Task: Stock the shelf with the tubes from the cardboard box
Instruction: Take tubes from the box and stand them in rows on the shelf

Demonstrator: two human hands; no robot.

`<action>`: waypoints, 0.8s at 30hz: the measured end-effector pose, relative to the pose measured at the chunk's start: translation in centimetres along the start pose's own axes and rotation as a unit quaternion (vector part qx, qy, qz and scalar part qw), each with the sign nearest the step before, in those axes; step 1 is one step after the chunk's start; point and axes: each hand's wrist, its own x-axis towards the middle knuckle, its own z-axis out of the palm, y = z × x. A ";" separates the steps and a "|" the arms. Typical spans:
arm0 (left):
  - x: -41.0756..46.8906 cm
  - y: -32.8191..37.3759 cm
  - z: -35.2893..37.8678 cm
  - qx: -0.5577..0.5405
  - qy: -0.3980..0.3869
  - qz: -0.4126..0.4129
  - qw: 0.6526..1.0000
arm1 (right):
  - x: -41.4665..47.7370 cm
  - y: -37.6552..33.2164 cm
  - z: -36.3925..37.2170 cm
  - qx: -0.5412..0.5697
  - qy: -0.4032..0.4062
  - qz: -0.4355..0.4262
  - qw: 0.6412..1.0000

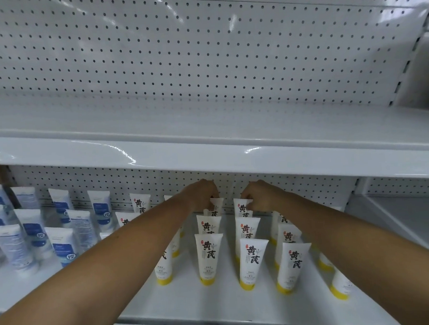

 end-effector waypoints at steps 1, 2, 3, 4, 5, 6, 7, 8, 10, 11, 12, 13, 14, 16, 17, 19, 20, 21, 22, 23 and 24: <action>0.0 -0.1 0.0 -0.001 -0.002 0.002 1.000 | 0.0 0.1 -0.1 0.003 0.002 0.003 1.000; 0.0 -0.2 -0.1 -0.001 -0.005 0.004 1.000 | -0.1 0.1 -0.3 0.007 0.006 0.007 1.000; -0.1 -0.3 -0.3 0.002 -0.007 0.009 1.000 | 0.0 0.2 -0.6 0.016 0.011 0.016 1.000; -0.3 -0.4 -0.5 0.004 -0.008 0.014 1.000 | -0.2 0.3 -1.0 0.027 0.013 0.031 0.999; -0.4 -0.5 -0.8 0.003 -0.005 0.021 1.000 | -0.2 0.4 -1.4 0.041 0.012 0.046 0.998; -0.6 -0.6 -1.1 -0.001 0.000 0.023 1.000 | -0.3 0.3 -1.9 0.053 0.009 0.058 0.997; -0.8 -0.7 -1.4 -0.006 0.007 0.023 1.000 | -0.5 0.2 -2.3 0.064 0.005 0.068 0.996; -1.2 -0.8 -1.8 -0.009 0.015 0.020 1.000 | -0.7 0.0 -2.8 0.071 0.003 0.074 0.995; -2.1 -1.3 -2.8 -0.002 0.030 0.020 0.999 | -0.8 -0.4 -3.3 0.063 0.012 0.083 0.994; -2.6 -1.7 -3.3 0.001 0.036 0.019 0.999 | -1.0 -0.8 -3.5 0.057 0.016 0.085 0.995; -3.1 -2.1 -3.9 0.000 0.042 0.016 0.999 | -1.1 -1.2 -3.7 0.056 0.018 0.082 0.995; -3.7 -2.6 -4.5 -0.003 0.045 0.012 0.999 | -1.0 -1.6 -3.7 0.061 0.020 0.078 0.995; -4.4 -3.0 -5.2 -0.001 0.047 0.004 0.999 | -1.0 -2.0 -3.8 0.057 0.024 0.074 0.995; -5.7 -4.1 -6.2 0.007 0.046 -0.018 0.999 | -1.1 -3.2 -4.0 0.040 0.037 0.067 0.996; -6.2 -4.6 -6.5 0.006 0.048 -0.022 0.999 | -1.2 -4.0 -4.0 0.033 0.047 0.063 0.996; -7.3 -5.6 -7.0 0.003 0.053 -0.026 0.998 | -1.1 -5.3 -3.8 0.025 0.069 0.040 0.997; -7.8 -5.9 -7.1 0.006 0.056 -0.031 0.998 | -1.1 -6.0 -3.6 0.027 0.074 0.026 0.997; -8.3 -6.3 -7.1 0.009 0.058 -0.038 0.998 | -1.1 -6.6 -3.5 0.030 0.075 0.014 0.997; -8.6 -6.5 -7.0 0.009 0.061 -0.044 0.997 | -1.0 -7.1 -3.3 0.030 0.074 0.005 0.997; -9.0 -6.8 -6.9 0.008 0.065 -0.049 0.997 | -0.8 -7.5 -3.1 0.033 0.073 0.001 0.997; -9.2 -6.9 -6.7 0.009 0.069 -0.052 0.996 | -0.6 -7.8 -2.9 0.037 0.072 -0.002 0.997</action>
